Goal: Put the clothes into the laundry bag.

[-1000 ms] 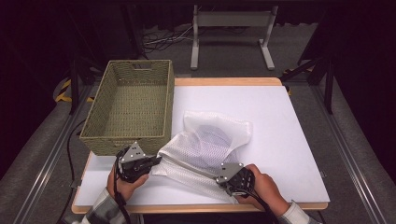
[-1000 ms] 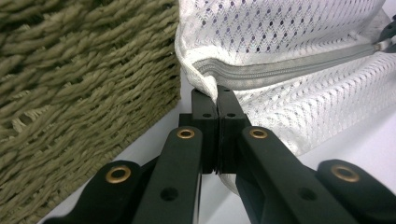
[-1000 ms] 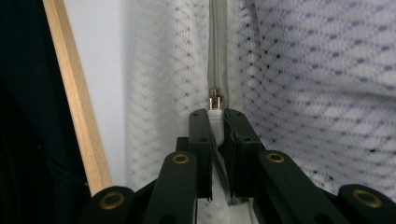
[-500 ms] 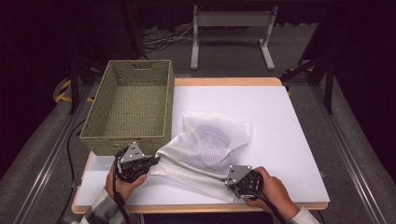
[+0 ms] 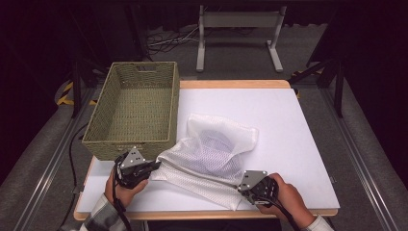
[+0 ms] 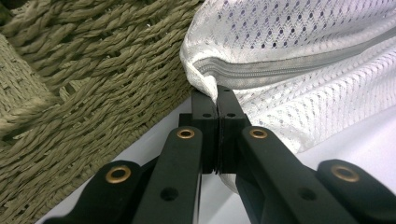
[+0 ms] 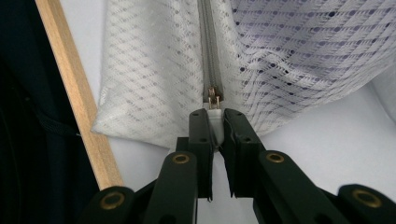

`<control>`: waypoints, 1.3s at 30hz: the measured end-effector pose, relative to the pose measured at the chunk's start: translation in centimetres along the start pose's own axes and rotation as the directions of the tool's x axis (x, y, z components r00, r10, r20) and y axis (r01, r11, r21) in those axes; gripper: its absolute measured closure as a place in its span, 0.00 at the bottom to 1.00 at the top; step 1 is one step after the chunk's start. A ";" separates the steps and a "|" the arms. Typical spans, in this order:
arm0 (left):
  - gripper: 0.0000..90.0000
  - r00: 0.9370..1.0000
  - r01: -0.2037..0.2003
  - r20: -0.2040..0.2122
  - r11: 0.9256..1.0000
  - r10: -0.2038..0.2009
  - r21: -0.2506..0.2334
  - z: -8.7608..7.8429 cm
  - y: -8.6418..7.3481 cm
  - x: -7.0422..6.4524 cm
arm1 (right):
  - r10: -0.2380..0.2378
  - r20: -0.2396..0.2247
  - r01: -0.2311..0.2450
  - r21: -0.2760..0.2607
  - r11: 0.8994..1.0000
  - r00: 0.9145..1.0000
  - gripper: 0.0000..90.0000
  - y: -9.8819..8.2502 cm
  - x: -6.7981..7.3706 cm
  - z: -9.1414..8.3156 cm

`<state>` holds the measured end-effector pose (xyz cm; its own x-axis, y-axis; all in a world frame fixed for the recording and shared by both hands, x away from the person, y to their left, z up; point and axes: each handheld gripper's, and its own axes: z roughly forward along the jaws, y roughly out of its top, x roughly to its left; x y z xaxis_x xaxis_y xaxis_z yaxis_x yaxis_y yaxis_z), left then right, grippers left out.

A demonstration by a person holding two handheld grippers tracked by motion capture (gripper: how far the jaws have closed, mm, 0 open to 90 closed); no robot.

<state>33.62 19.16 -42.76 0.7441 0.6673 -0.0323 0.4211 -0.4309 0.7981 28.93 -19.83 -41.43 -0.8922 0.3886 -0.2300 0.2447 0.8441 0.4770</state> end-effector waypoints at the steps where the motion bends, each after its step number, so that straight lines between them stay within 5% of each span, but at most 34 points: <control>1: 0.99 1.000 0.004 0.000 1.000 -0.004 0.002 0.0 0.0 0.0 | -0.006 -0.002 0.006 0.005 1.000 1.000 0.92 0.0 0.0 0.0; 24: 0.98 0.999 -0.017 0.028 1.000 0.016 0.011 -0.1 -0.9 -0.1 | 0.016 0.004 -0.016 -0.007 1.000 1.000 0.91 -0.4 -0.6 0.2; 33: 0.94 0.997 -0.077 0.015 0.997 0.077 0.018 -0.3 -1.1 -0.5 | 0.004 -0.008 -0.004 -0.030 1.000 1.000 0.91 -0.6 -0.8 0.0; 39: 0.92 0.998 -0.064 0.017 0.998 0.063 0.010 -0.8 -1.4 -0.6 | 0.004 -0.011 -0.004 -0.032 0.999 1.000 0.91 -0.6 -0.7 0.0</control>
<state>32.22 19.86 -43.39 0.7781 0.6281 0.0081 0.3779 -0.4784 0.7927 29.40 -20.62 -41.50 -0.8954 0.3880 -0.2186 0.2365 0.8302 0.5048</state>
